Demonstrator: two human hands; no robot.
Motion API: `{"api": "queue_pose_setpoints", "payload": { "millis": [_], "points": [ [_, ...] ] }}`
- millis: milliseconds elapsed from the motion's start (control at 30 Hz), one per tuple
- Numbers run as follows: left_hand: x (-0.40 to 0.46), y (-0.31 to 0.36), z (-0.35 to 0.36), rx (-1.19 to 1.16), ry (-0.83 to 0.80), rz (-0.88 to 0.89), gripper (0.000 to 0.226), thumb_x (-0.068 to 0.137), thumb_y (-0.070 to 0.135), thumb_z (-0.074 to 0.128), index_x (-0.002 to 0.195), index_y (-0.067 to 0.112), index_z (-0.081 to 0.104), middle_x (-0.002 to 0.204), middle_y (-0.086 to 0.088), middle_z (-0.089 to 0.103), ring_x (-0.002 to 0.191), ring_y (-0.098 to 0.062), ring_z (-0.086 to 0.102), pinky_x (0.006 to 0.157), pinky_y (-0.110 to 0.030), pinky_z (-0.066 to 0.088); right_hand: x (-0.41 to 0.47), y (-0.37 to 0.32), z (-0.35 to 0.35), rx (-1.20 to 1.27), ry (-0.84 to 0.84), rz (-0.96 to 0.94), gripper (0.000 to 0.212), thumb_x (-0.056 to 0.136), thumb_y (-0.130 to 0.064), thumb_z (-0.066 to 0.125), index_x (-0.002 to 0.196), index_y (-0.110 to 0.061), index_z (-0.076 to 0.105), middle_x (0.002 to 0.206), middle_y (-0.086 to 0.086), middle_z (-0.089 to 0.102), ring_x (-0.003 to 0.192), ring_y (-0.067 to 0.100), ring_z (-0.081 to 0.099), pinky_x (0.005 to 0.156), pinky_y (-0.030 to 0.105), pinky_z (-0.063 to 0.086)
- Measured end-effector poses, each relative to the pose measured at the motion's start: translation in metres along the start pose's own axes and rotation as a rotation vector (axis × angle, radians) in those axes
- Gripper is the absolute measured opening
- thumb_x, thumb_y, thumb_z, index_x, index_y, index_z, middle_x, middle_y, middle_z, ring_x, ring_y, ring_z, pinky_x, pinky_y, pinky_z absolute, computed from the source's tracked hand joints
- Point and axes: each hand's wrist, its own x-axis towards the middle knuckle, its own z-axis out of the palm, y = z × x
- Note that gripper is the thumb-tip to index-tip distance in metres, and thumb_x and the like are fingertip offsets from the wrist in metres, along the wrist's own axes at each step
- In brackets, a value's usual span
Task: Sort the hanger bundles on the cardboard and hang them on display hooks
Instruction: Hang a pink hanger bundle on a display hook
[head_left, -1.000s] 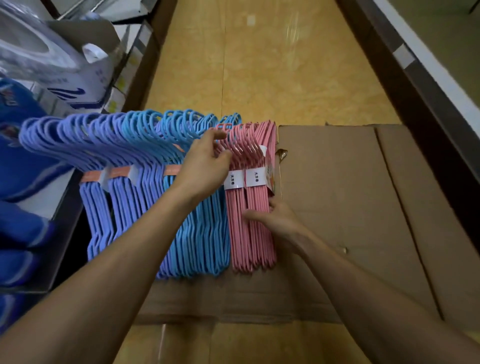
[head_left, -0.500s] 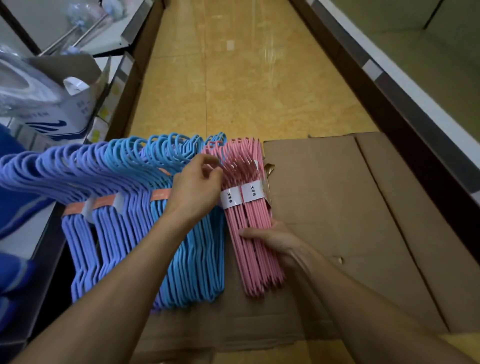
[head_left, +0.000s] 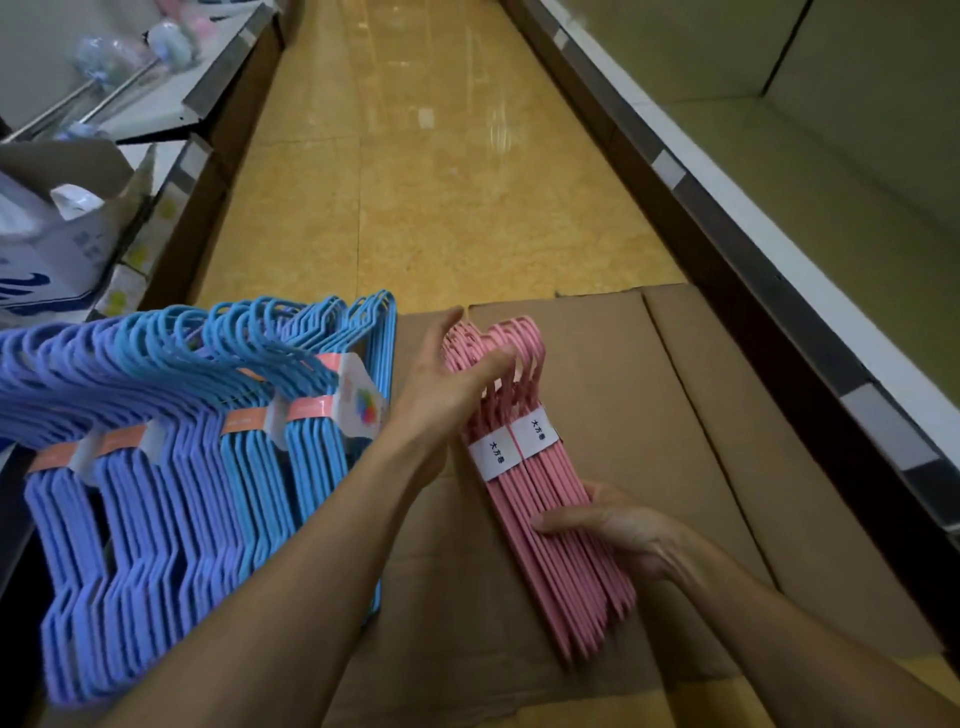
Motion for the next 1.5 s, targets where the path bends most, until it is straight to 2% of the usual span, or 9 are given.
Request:
{"api": "queue_pose_setpoints", "payload": {
  "millis": [300,467,600,767,900,1033,1267,1367,1500],
  "points": [
    [0.001,-0.006,0.020,-0.279,0.008,-0.147,0.039,0.084,0.004,0.073,0.116,0.026,0.070,0.124,-0.015,0.066,0.085,-0.018,0.068,0.059,-0.020,0.053,0.001,0.016,-0.009,-0.154,0.093,-0.091,0.049,0.077,-0.020,0.082,0.121,-0.016,0.060,0.110,0.004,0.071,0.095,0.015,0.072,0.073,0.026,0.056],
    [0.004,-0.005,0.022,-0.254,0.019,-0.138,0.037,0.081,0.006,0.076,0.111,0.028,0.072,0.125,-0.013,0.066,0.087,-0.018,0.067,0.063,-0.021,0.052,-0.003,0.012,0.002,-0.304,0.174,-0.205,0.087,0.067,-0.044,0.088,0.138,-0.032,0.039,0.121,-0.007,0.061,0.108,0.011,0.064,0.087,0.030,0.054],
    [0.005,-0.004,0.026,-0.247,0.015,-0.152,0.037,0.081,0.005,0.076,0.110,0.027,0.072,0.125,-0.015,0.065,0.081,-0.017,0.067,0.056,-0.019,0.051,0.002,0.015,0.032,-0.578,0.540,-0.260,0.118,0.058,-0.066,0.082,0.150,-0.028,0.019,0.139,-0.004,0.042,0.125,0.021,0.049,0.099,0.046,0.048],
    [0.004,-0.002,0.028,-0.269,0.017,-0.158,0.035,0.081,0.006,0.075,0.109,0.027,0.071,0.118,-0.013,0.068,0.079,-0.018,0.069,0.055,-0.020,0.052,0.012,0.017,0.064,-0.779,0.751,-0.151,0.123,0.072,-0.063,0.073,0.154,-0.017,-0.006,0.150,0.010,0.027,0.137,0.032,0.032,0.110,0.051,0.033],
    [0.005,-0.002,0.027,-0.224,-0.023,-0.158,0.042,0.083,0.011,0.075,0.118,0.033,0.067,0.128,-0.009,0.063,0.093,-0.021,0.071,0.061,-0.023,0.053,0.021,0.023,0.079,-0.880,0.901,-0.125,0.107,0.081,-0.054,0.066,0.153,-0.011,0.000,0.144,0.013,0.032,0.130,0.032,0.036,0.105,0.049,0.033],
    [0.004,0.004,0.025,-0.205,-0.114,-0.202,0.065,0.087,0.017,0.072,0.142,0.041,0.045,0.139,-0.006,0.053,0.102,-0.017,0.068,0.067,-0.023,0.053,0.035,0.031,0.090,-0.912,1.075,-0.152,0.100,0.066,-0.039,0.079,0.146,-0.006,0.029,0.122,0.016,0.051,0.108,0.033,0.052,0.086,0.049,0.043],
    [0.000,0.003,0.000,-0.166,-0.181,-0.267,0.069,0.092,0.044,0.063,0.151,0.036,0.026,0.128,-0.013,0.065,0.116,-0.024,0.062,0.104,-0.040,0.042,0.020,0.028,0.072,-0.763,0.919,-0.257,0.088,0.086,-0.027,0.066,0.156,-0.014,0.014,0.142,0.011,0.041,0.131,0.029,0.042,0.105,0.046,0.037],
    [0.004,0.001,-0.010,-0.190,-0.064,-0.293,0.049,0.096,0.048,0.054,0.139,0.026,0.046,0.111,-0.006,0.073,0.105,-0.026,0.067,0.097,-0.043,0.048,0.011,0.020,0.062,-0.644,0.873,-0.284,0.085,0.087,-0.020,0.063,0.157,-0.019,0.014,0.145,0.008,0.041,0.133,0.028,0.042,0.106,0.049,0.037],
    [0.013,-0.012,-0.019,-0.164,0.231,-0.273,0.039,0.095,0.020,0.058,0.132,0.011,0.052,0.102,-0.004,0.067,0.083,-0.016,0.062,0.076,-0.032,0.052,0.002,0.005,0.048,-0.561,0.833,-0.360,0.080,0.085,-0.017,0.058,0.156,-0.024,0.021,0.143,0.004,0.046,0.128,0.027,0.048,0.104,0.049,0.044]
  ]
}}
